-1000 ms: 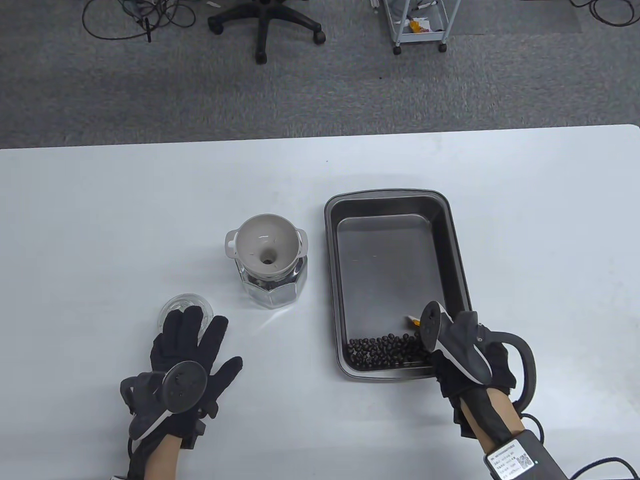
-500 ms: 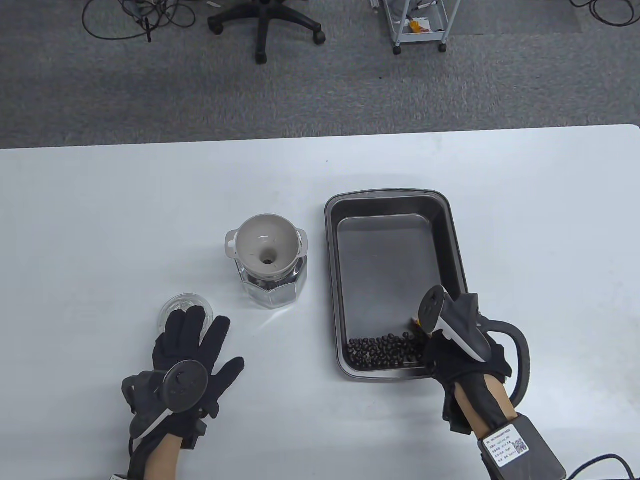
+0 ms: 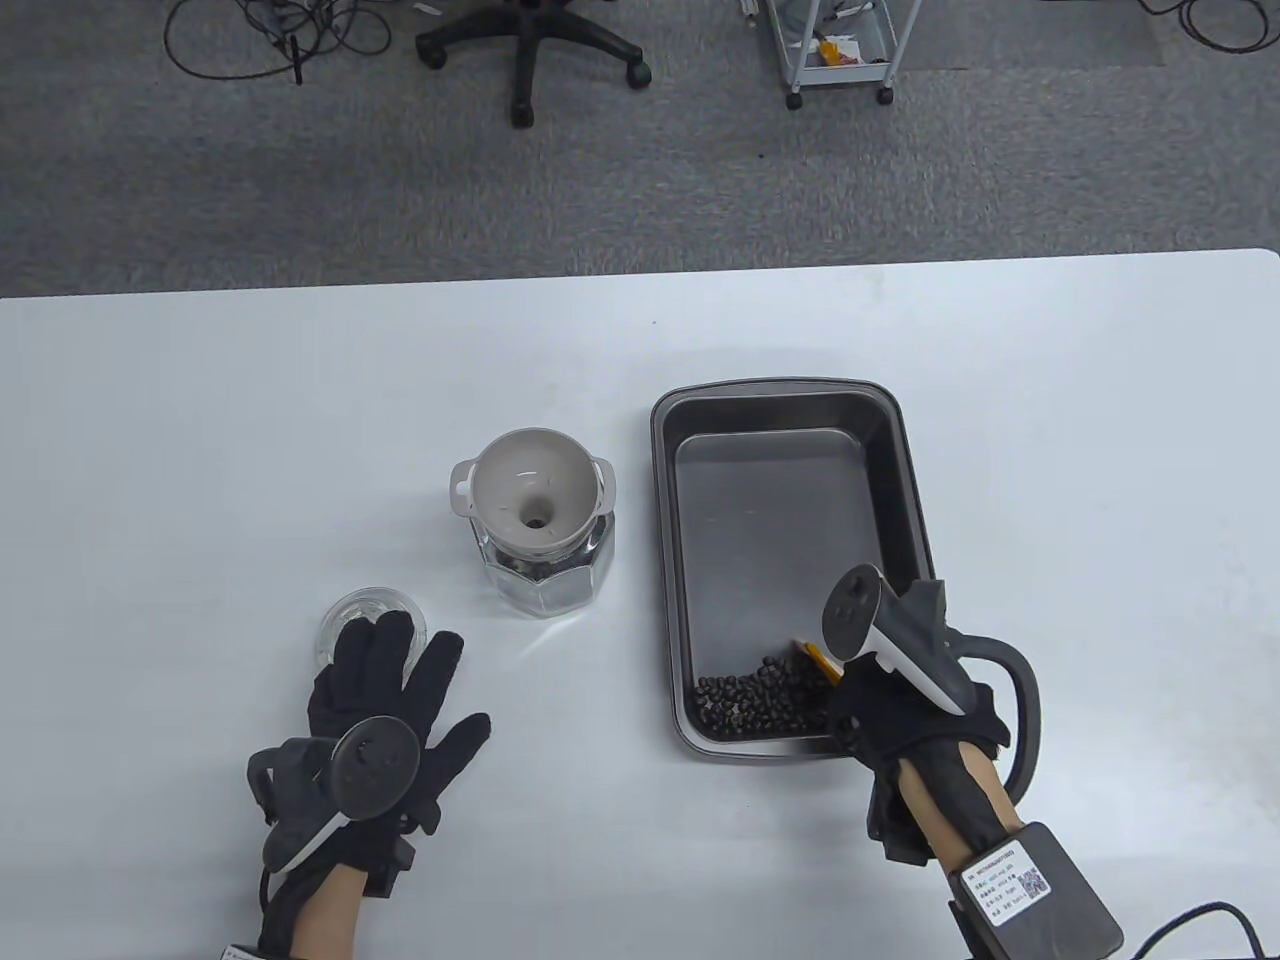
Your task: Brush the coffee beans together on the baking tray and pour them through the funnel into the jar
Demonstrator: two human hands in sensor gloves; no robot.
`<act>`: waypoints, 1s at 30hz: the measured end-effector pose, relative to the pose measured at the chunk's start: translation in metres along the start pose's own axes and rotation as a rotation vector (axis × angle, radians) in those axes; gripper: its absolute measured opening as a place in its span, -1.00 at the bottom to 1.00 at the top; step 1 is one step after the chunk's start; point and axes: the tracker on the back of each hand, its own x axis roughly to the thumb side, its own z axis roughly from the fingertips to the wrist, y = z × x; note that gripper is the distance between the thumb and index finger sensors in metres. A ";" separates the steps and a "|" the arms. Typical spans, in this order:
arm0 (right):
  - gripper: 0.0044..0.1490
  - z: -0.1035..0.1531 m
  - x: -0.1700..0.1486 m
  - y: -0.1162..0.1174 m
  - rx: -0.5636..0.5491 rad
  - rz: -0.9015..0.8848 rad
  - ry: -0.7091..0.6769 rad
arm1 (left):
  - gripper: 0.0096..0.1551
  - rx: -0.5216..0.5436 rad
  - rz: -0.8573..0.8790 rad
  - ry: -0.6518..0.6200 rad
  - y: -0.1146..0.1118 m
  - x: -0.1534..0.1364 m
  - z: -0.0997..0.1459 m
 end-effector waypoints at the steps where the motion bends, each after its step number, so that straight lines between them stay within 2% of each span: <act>1: -0.46 0.001 0.003 0.000 0.001 0.002 -0.005 | -0.03 0.003 0.001 0.001 0.001 0.000 0.000; 18: -0.47 0.009 0.046 -0.004 0.003 0.023 -0.075 | -0.04 0.003 0.000 0.005 0.001 -0.002 0.001; 30: -0.47 0.011 0.041 -0.001 -0.019 0.001 -0.106 | -0.04 -0.008 -0.004 0.011 0.000 -0.002 0.000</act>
